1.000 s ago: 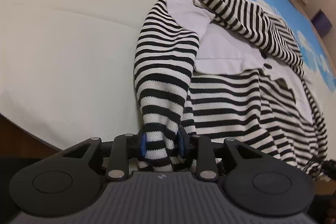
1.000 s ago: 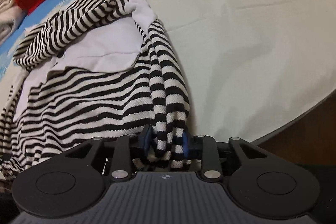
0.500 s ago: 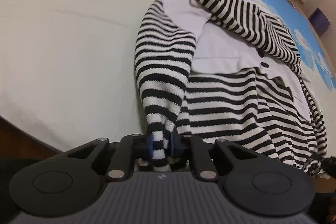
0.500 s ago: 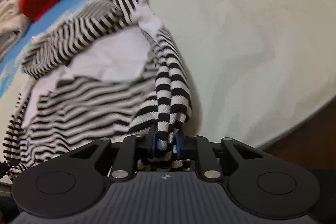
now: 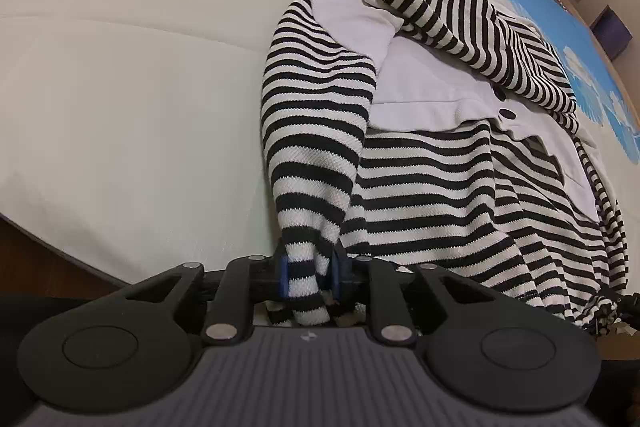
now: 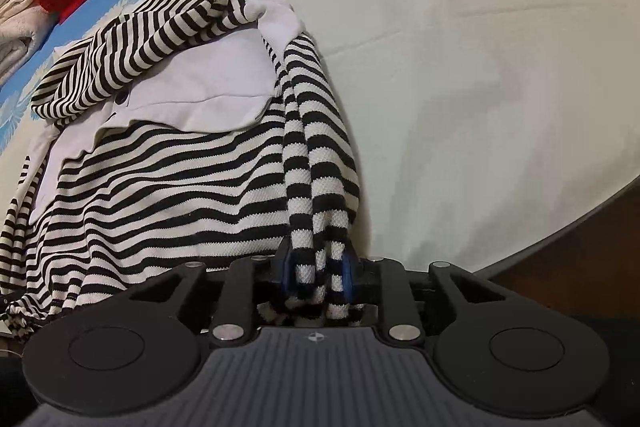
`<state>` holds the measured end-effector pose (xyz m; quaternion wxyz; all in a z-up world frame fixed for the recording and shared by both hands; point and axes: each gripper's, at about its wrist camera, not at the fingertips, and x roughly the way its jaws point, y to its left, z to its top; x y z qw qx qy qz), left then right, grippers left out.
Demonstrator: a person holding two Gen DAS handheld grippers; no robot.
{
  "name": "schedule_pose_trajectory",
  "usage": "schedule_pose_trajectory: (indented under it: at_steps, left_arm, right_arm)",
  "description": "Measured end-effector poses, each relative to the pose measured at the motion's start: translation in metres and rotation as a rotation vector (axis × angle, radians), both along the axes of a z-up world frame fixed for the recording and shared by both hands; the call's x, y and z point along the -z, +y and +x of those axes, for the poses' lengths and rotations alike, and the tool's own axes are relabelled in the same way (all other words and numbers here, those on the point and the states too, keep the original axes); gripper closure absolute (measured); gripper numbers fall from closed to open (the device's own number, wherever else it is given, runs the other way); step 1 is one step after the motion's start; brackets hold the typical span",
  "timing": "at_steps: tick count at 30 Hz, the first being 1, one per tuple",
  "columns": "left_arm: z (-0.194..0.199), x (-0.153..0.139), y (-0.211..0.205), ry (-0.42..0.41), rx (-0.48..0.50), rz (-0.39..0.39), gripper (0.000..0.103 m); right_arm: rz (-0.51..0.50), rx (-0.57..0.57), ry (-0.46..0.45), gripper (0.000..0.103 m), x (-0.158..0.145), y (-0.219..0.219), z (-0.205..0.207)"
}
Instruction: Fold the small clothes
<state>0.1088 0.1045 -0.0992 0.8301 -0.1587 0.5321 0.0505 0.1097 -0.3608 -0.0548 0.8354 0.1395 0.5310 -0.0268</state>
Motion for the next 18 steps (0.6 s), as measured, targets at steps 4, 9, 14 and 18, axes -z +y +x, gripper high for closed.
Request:
schedule_pose_trajectory:
  at_steps: [4,9,14,18]
  left_arm:
    - [-0.002,0.0,-0.001,-0.002,0.011,0.006,0.08]
    - [-0.003,-0.003,-0.006,-0.024,0.047,0.033,0.093]
    - [-0.011,-0.019,-0.017,-0.099,0.077,0.074,0.094]
    - [-0.02,-0.035,-0.019,-0.166,0.083,0.072,0.094]
  right_arm:
    - [-0.023,-0.022,0.006,0.074,0.001,0.003,-0.001]
    - [-0.027,-0.039,-0.004,0.084,-0.001,0.003,-0.002]
    - [0.007,-0.018,-0.094,0.09,-0.02,-0.001,-0.009]
    - [0.057,0.002,-0.198,0.092,-0.046,-0.007,-0.018]
